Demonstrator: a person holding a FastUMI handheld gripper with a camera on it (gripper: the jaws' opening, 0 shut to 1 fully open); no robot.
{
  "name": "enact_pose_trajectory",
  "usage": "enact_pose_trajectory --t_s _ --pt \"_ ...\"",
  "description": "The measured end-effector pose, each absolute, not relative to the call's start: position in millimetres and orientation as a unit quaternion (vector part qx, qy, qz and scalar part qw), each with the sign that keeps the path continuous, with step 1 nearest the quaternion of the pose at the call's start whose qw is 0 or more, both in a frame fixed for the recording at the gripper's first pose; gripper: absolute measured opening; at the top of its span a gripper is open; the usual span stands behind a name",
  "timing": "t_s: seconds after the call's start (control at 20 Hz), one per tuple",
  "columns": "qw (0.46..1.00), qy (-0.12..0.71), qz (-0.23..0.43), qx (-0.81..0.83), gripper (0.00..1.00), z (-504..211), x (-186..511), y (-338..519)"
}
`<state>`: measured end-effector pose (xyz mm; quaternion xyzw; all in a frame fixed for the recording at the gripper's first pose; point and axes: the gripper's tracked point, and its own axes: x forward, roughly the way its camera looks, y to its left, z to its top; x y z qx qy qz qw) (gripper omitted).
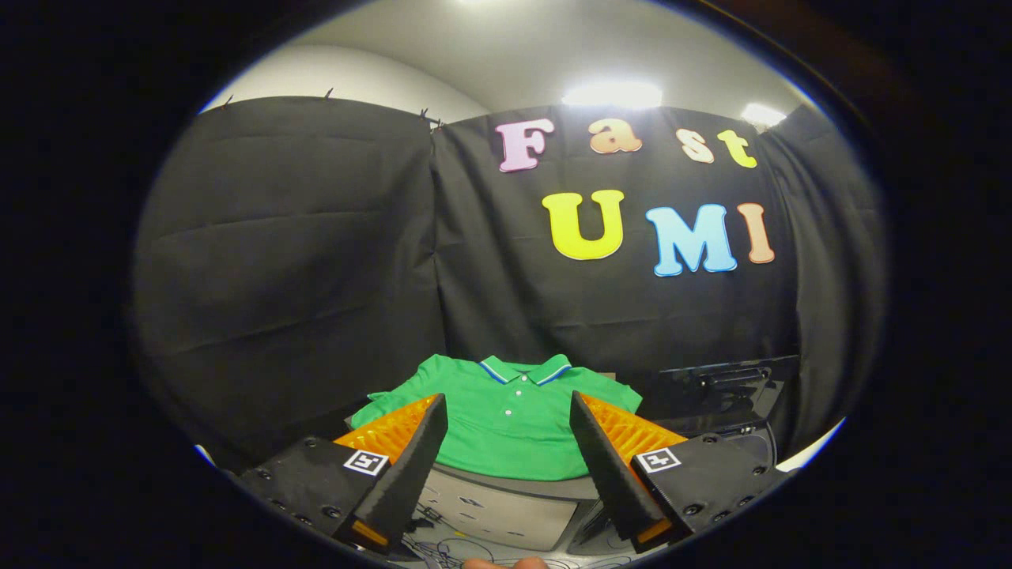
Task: Put the clothes into the washing machine and then close the washing machine lid.
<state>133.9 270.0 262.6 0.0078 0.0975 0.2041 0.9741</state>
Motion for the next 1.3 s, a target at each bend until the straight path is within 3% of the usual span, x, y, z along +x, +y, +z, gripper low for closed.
enact_pose_trajectory --t_s 0.75,1.3 --pt "0.958 0.224 0.160 -0.085 1.00 171 256 344" --pt "0.942 0.293 0.144 -0.071 1.00 122 288 354"
